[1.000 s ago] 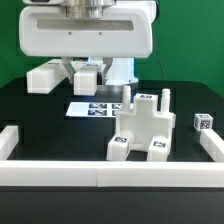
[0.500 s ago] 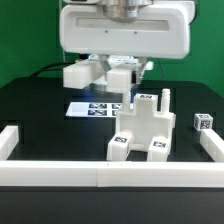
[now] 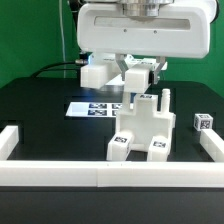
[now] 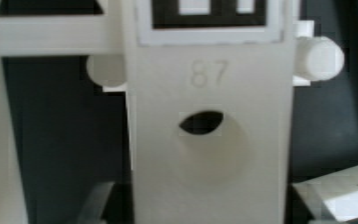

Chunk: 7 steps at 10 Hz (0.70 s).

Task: Assemble chair

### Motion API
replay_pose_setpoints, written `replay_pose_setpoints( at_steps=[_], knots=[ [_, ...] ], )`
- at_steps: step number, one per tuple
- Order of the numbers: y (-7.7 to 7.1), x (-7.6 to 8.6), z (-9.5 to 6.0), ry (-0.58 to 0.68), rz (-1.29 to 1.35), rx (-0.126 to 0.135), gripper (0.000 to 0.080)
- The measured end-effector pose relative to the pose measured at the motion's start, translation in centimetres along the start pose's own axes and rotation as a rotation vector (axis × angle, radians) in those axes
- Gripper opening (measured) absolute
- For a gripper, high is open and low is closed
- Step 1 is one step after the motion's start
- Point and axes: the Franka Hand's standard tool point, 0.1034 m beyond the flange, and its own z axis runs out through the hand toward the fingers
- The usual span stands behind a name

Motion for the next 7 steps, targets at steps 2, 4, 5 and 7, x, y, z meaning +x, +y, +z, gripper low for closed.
replay_pose_setpoints(
  at_steps=[2,4,5,7],
  knots=[
    [-1.3,-0.7,0.5,0.014,0.012,-0.001,0.0288],
    [-2.7,-0.7,0.4,0.02,0.011,0.001,0.0288],
    [-3.1,-0.5,0.4,0.022,0.007,-0.001,0.0288],
    [-3.1,-0.4,0.6,0.02,0.006,-0.003,0.0288]
  ],
)
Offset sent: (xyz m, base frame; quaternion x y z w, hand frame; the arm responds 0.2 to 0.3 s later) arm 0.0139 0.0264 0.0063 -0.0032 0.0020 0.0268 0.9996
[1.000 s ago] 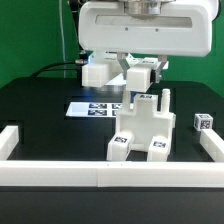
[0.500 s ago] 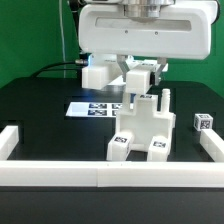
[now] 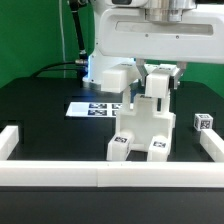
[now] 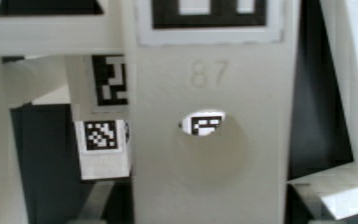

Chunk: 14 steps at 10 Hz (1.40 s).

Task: Assemble chair

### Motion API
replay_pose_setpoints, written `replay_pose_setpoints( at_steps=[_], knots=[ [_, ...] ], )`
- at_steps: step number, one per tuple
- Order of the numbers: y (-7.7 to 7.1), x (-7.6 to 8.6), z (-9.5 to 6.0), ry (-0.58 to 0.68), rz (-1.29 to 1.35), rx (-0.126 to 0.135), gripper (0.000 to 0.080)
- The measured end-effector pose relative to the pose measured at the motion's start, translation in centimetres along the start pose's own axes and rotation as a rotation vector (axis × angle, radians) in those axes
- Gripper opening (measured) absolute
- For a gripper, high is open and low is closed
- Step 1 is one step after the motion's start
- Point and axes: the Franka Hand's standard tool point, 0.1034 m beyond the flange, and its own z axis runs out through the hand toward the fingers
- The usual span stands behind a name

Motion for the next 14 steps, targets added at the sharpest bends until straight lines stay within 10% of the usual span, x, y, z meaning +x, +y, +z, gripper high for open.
replay_pose_setpoints(
  at_steps=[14],
  knots=[
    [-1.0,-0.9,0.7,0.002,-0.012,-0.004,0.0288]
  ],
)
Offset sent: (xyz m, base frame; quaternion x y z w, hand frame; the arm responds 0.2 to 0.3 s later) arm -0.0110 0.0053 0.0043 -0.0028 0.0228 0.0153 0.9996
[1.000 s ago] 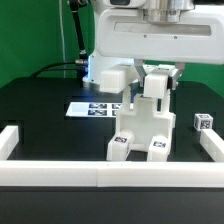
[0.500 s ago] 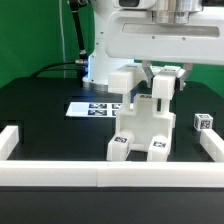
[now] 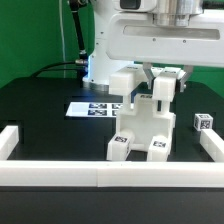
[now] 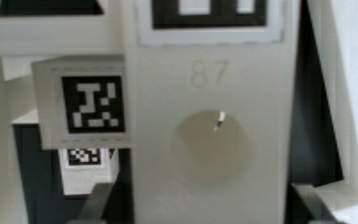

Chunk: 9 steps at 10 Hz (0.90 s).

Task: Assemble chair

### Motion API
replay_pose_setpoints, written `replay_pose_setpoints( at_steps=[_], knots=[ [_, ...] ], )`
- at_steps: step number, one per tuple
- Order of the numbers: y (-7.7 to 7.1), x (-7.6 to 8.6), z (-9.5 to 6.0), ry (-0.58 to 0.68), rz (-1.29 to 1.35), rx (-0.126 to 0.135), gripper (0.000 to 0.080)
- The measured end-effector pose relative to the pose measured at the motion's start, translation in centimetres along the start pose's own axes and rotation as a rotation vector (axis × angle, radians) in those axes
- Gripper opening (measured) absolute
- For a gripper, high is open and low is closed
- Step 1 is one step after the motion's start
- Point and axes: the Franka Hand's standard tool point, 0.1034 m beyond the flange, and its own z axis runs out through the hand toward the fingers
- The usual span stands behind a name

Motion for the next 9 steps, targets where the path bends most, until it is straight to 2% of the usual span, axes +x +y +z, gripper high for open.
replay_pose_setpoints(
  at_steps=[9],
  knots=[
    [0.4,-0.4,1.7,-0.021,0.0,-0.019,0.0288]
  ],
)
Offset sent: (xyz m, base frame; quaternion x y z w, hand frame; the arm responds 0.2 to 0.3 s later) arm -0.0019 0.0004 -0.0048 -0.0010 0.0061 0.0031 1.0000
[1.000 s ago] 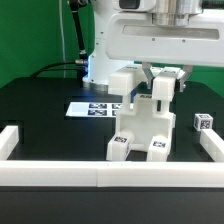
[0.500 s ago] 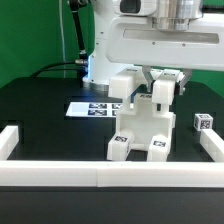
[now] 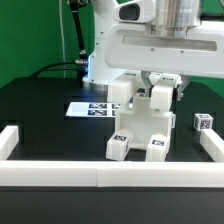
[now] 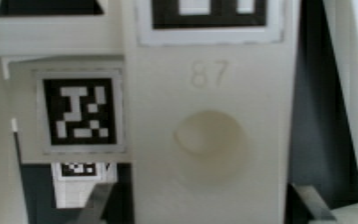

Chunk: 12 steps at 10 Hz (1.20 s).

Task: Assemble chair

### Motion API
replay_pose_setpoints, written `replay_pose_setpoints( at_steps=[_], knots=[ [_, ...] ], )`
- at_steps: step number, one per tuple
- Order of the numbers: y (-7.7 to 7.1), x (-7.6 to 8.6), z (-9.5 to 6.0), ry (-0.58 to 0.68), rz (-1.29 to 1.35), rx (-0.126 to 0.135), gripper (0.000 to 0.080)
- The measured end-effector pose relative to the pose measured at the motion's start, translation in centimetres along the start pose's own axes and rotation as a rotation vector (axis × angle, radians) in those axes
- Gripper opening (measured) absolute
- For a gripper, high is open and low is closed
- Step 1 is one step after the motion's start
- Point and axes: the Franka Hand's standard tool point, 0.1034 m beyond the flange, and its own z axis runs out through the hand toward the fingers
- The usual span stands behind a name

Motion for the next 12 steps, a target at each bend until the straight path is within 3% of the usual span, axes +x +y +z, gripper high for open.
replay_pose_setpoints(
  at_steps=[12],
  knots=[
    [0.3,0.1,1.9,0.003,-0.007,-0.014,0.0288]
  ],
)
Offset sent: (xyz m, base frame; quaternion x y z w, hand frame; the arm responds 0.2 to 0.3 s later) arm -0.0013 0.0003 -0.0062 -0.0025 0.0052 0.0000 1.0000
